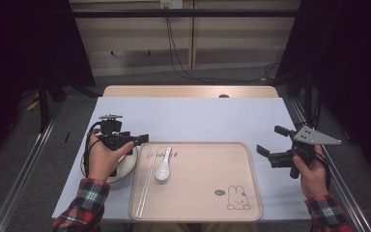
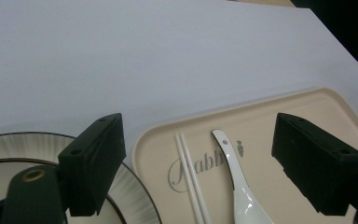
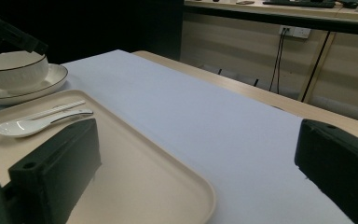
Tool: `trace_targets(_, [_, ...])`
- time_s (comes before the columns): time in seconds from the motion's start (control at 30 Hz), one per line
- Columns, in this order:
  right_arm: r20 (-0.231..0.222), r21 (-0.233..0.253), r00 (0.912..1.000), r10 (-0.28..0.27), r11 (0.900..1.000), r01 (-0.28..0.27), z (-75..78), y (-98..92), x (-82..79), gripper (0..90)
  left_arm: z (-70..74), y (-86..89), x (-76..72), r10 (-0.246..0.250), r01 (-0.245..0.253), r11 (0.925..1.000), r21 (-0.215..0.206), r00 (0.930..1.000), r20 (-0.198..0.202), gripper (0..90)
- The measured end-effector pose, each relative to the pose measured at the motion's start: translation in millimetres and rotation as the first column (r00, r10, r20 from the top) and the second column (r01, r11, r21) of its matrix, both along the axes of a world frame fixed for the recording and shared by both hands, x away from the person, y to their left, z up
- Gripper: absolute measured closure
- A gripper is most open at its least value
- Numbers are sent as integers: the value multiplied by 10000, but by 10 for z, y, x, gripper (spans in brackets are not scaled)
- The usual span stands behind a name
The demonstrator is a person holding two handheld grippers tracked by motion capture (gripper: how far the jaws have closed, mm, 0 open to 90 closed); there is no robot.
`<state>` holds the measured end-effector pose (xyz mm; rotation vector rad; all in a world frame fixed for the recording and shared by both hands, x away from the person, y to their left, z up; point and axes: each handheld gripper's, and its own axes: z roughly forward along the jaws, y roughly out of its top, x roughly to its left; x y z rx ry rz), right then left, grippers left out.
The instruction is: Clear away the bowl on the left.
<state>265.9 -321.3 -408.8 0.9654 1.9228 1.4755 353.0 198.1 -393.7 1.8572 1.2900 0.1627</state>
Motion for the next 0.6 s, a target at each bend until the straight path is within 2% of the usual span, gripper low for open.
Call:
trace_targets(0.1, [-37, 42, 10000, -21, 10000, 21, 10, -17, -3, 0, 20, 48, -6, 80, -80, 9998, 174, 10000, 30, 166])
trace_targets(0.27, [98, 70, 9999, -36, 10000, 35, 11, -15, -1, 0, 51, 137, -14, 222, -223, 9995, 201, 9997, 86, 152])
trace_targets(0.33, [5, 59, 9999, 138, 9999, -138, 17, -16, -6, 0, 59, 165, -18, 172, -175, 9995, 267, 9998, 94, 145])
trace_targets(0.47, [32, 46, 10000, -54, 10000, 54, 13, -1, -8, 0, 78, 228, -36, 228, -233, 9990, 373, 9996, 150, 130])
trace_targets(0.6, [42, 56, 10000, 76, 10000, -76, 12, 3, -5, 0, 85, 301, -50, 220, -225, 9986, 484, 9997, 107, 110])
